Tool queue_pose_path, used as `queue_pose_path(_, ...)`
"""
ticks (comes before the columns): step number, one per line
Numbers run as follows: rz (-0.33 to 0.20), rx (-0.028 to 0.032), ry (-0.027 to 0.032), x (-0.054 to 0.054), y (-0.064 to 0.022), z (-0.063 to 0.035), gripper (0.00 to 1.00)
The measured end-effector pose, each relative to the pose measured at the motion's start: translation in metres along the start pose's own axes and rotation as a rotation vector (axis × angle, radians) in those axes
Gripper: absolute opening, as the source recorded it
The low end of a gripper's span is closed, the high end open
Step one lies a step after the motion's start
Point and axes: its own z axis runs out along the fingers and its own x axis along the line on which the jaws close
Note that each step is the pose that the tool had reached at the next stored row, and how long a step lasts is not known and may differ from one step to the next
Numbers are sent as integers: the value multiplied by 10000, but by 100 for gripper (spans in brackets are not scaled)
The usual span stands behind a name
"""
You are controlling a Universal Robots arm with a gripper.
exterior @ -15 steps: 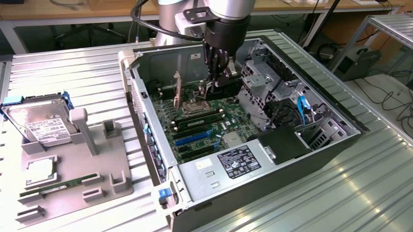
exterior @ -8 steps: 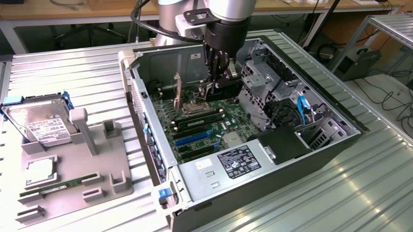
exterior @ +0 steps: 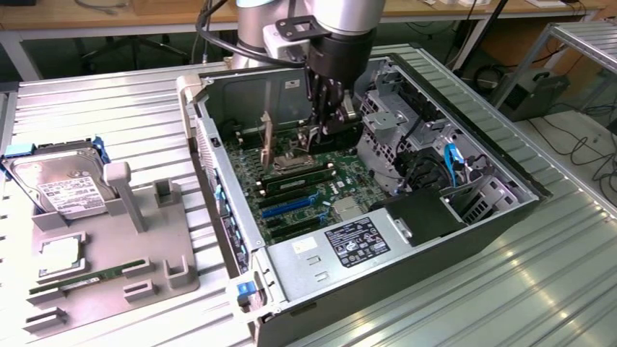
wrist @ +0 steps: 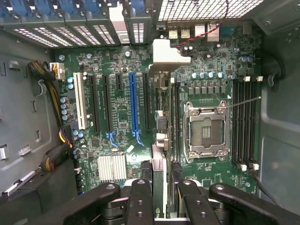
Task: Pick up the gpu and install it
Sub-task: 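Insert the gpu into the slot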
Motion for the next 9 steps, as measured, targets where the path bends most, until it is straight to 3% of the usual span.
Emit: queue_pose_path(9, 0, 0, 1, 31, 0, 13, 26)
